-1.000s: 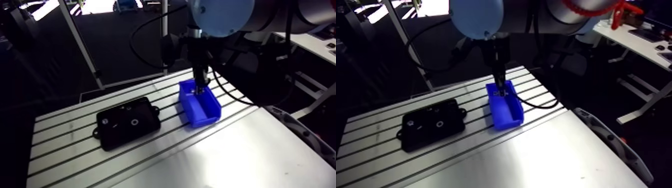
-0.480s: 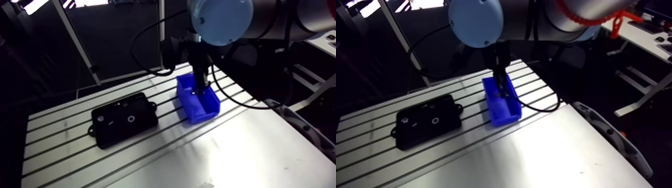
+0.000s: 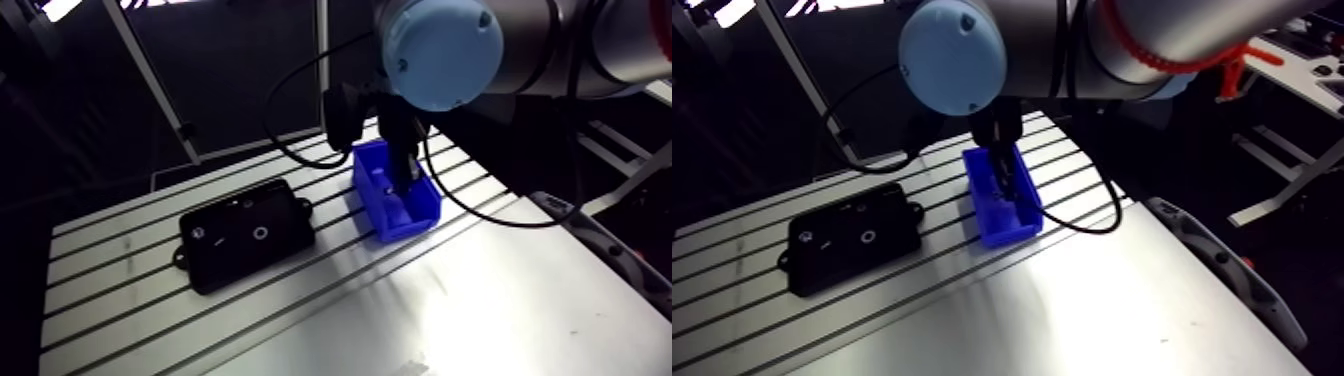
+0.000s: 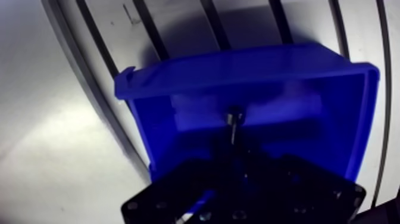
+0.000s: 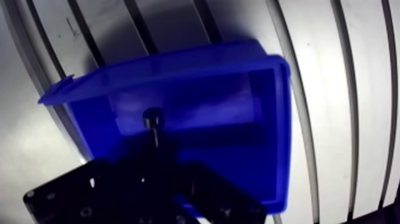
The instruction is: Pick up the M10 bolt from the tray and put it into the blue bin.
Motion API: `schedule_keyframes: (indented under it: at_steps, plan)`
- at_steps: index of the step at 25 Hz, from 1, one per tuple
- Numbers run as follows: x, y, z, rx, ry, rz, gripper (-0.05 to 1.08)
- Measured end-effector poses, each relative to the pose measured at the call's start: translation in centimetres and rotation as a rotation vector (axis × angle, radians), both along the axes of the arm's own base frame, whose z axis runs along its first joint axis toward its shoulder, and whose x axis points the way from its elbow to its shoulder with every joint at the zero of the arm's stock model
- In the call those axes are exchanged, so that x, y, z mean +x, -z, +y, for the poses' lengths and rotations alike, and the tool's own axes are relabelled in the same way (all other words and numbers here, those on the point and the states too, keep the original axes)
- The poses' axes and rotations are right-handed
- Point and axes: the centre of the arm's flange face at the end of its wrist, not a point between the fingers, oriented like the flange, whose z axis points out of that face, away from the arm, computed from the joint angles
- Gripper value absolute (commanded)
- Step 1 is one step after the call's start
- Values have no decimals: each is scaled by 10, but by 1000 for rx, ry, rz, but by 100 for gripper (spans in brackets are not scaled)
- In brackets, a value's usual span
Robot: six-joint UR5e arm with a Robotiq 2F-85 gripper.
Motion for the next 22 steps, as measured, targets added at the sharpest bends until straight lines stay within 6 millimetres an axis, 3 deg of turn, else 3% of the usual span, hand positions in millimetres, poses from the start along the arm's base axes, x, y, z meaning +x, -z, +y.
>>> schedule_keyframes:
  at_steps: [5,8,11,12,18,22]
  plan:
    - [3,7,0,16,-2,8,94]
    - [3,10,-1,21,-3,9,85]
    - [4,12,-2,22,-4,8,29]
    - [4,12,-2,22,-5,8,4]
    - [6,13,-4,21,-6,8,1]
    - [4,-1,-4,24,-7,20,1]
